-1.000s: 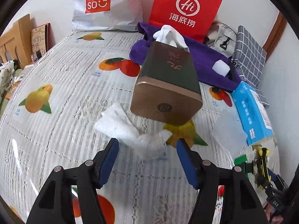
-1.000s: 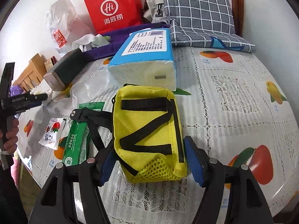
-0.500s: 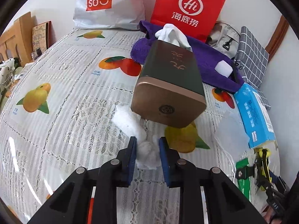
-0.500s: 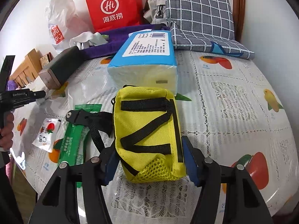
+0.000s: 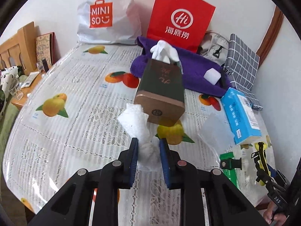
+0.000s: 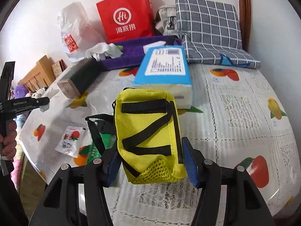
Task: Organize soft objects
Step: 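Carry the yellow bag in the right gripper and white cloth in the left over the towel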
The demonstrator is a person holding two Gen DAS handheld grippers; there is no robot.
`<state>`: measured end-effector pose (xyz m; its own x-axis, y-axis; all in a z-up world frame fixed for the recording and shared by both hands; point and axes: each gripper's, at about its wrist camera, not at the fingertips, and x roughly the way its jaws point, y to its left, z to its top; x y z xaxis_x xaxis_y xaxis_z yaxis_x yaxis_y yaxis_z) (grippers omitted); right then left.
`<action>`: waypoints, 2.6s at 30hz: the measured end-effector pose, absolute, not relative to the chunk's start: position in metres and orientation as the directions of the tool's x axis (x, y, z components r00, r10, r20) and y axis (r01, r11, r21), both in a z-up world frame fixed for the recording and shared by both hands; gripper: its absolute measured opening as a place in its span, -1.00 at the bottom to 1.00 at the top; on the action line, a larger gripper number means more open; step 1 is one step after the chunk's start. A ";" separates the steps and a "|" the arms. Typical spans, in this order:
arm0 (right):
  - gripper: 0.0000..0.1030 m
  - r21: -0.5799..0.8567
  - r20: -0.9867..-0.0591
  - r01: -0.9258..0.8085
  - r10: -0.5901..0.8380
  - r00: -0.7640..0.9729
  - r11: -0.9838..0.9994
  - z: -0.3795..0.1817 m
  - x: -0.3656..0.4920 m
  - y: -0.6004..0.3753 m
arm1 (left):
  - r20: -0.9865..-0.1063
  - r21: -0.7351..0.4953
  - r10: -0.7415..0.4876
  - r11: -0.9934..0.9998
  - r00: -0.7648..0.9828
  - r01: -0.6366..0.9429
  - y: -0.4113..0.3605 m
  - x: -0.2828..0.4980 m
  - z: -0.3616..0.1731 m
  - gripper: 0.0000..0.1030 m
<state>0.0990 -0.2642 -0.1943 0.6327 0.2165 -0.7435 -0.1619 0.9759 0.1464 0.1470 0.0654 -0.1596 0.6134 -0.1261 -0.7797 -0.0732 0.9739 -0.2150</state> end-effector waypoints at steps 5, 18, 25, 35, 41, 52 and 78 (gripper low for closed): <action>0.14 0.149 -0.717 -0.179 0.231 0.658 0.972 -0.173 0.092 -0.264 | -0.764 -0.213 -0.127 0.975 0.632 -0.061 0.062 0.140 -0.140 -0.57; 0.14 0.174 -0.655 -0.201 0.265 0.707 0.964 -0.116 0.102 -0.262 | -0.717 -0.212 -0.143 0.977 0.682 -0.018 0.047 0.142 -0.086 -0.57; 0.14 0.157 -0.633 -0.210 0.261 0.729 0.965 -0.090 0.123 -0.258 | -0.695 -0.199 -0.142 0.980 0.705 0.001 0.041 0.157 -0.064 -0.57; 0.14 0.159 -0.614 -0.208 0.262 0.745 0.965 -0.067 0.171 -0.254 | -0.692 -0.171 -0.131 0.985 0.710 0.015 0.029 0.195 -0.048 -0.57; 0.14 0.164 -0.607 -0.205 0.263 0.750 0.965 -0.060 0.200 -0.254 | -0.688 -0.163 -0.128 0.986 0.715 0.019 0.023 0.222 -0.042 -0.57; 0.15 0.158 -0.606 -0.217 0.268 0.749 0.963 -0.060 0.255 -0.248 | -0.693 -0.142 -0.120 0.989 0.711 0.029 0.017 0.272 -0.048 -0.57; 0.15 0.195 -0.661 -0.189 0.271 0.700 0.962 -0.088 0.405 -0.225 | -0.734 -0.181 -0.181 0.981 0.655 0.069 0.014 0.401 -0.077 -0.57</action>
